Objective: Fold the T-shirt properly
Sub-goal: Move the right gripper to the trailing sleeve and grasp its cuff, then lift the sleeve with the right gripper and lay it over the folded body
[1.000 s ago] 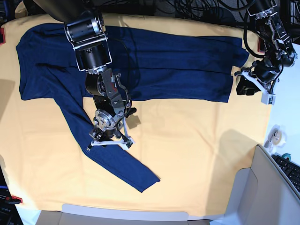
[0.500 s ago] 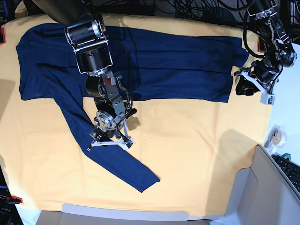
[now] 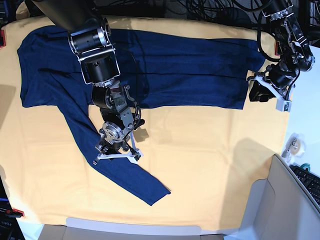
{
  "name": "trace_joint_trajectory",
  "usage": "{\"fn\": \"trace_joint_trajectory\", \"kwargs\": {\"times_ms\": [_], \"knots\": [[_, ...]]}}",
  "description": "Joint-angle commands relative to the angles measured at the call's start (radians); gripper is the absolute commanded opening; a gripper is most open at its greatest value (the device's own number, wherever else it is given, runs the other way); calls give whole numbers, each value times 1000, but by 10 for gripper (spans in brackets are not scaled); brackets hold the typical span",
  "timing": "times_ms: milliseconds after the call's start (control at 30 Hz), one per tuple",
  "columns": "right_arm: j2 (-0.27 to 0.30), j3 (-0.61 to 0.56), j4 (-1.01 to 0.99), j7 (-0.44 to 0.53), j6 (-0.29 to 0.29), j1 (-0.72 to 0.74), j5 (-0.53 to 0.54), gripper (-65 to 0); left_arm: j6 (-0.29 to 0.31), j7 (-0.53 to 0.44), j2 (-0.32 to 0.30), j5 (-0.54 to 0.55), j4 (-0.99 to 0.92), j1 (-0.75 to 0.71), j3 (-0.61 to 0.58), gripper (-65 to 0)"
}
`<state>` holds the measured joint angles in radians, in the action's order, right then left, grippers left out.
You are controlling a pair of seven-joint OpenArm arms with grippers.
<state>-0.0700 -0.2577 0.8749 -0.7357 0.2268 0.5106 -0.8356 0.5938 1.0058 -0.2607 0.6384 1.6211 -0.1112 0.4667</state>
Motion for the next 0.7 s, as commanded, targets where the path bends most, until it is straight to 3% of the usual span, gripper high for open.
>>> {"fn": "trace_joint_trajectory", "kwargs": {"times_ms": [0,67,100,133,300,667], "knots": [[0,1,-1,-22,18,10,17,-479,1,-17,-16,16,18,9,4,-432],[-3,1,-1,-22,18,9,17,-561,1,-17,-16,16,18,8,4,-433],[-4,1,-1,-22,18,9,19,-636,1,-17,-16,16,18,8,4,-433],[-6,1,0,-22,18,9,19,-650,1,-17,-16,16,18,8,7,-433],[-6,4,66,-22,16,-2,19,-650,1,-17,-16,16,18,6,7,-434],[-7,-1,660,-26,19,-206,19,-650,2,-17,-16,16,18,5,7,-434]]}}
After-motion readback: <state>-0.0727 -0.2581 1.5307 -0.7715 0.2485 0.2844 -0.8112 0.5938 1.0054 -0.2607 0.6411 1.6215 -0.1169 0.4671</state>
